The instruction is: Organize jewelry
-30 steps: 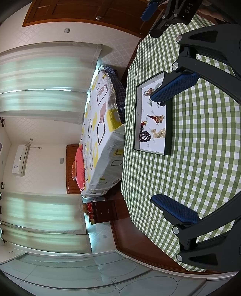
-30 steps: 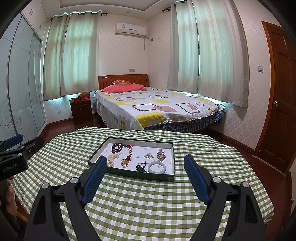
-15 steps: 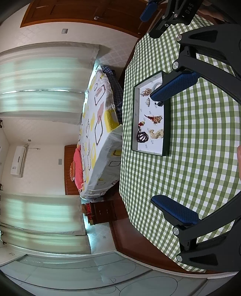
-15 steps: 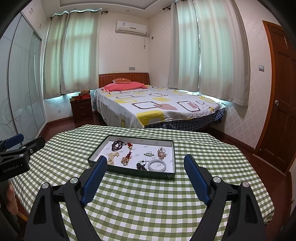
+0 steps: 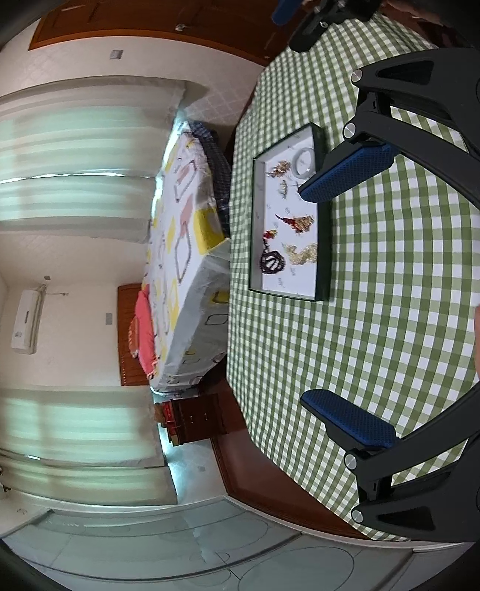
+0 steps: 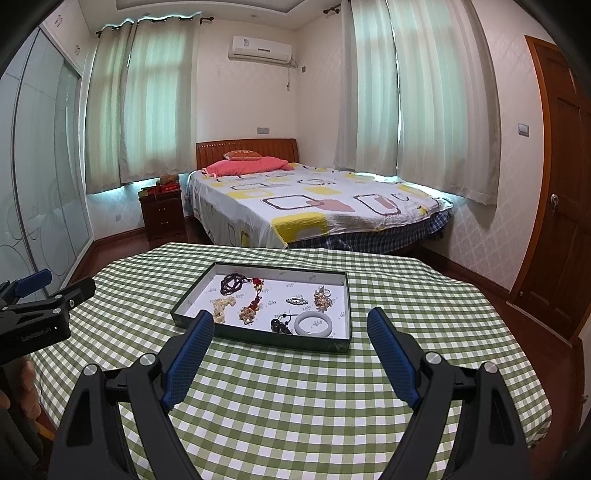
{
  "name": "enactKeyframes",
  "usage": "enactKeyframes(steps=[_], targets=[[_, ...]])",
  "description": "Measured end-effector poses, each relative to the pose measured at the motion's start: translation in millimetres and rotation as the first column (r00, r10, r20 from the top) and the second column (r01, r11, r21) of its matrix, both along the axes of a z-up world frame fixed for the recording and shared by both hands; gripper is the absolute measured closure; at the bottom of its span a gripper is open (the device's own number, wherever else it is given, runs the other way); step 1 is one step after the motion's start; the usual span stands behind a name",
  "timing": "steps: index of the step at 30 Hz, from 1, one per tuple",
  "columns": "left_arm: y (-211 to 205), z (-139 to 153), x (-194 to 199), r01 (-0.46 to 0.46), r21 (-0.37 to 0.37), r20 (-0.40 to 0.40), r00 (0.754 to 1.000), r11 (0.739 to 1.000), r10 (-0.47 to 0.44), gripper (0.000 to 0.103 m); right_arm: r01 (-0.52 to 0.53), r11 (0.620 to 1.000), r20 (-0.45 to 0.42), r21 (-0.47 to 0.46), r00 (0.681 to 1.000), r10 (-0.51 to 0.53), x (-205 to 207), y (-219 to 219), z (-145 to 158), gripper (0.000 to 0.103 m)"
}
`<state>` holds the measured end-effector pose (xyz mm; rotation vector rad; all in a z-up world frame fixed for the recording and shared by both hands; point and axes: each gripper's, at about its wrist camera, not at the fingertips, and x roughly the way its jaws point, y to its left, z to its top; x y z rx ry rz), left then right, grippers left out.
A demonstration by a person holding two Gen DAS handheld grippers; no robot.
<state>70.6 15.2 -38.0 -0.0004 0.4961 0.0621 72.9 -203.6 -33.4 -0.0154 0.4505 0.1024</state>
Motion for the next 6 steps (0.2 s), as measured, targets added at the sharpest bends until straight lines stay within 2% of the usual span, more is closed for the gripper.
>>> enactKeyframes(steps=[3, 6], targets=[[5.7, -11.8, 12.9, -0.009, -0.015, -0.041, 0.999, 1.000, 0.008, 0.004, 0.008, 1.000, -0.021, 0.003, 1.000, -0.008, 7.9, -4.0, -7.3, 0.021], [12.8, -28.6, 29.9, -0.043, 0.001, -0.082, 0.996, 0.999, 0.043, 0.004, 0.023, 1.000, -0.050, 0.009, 0.998, -0.022, 18.8, -10.6, -18.0, 0.020]])
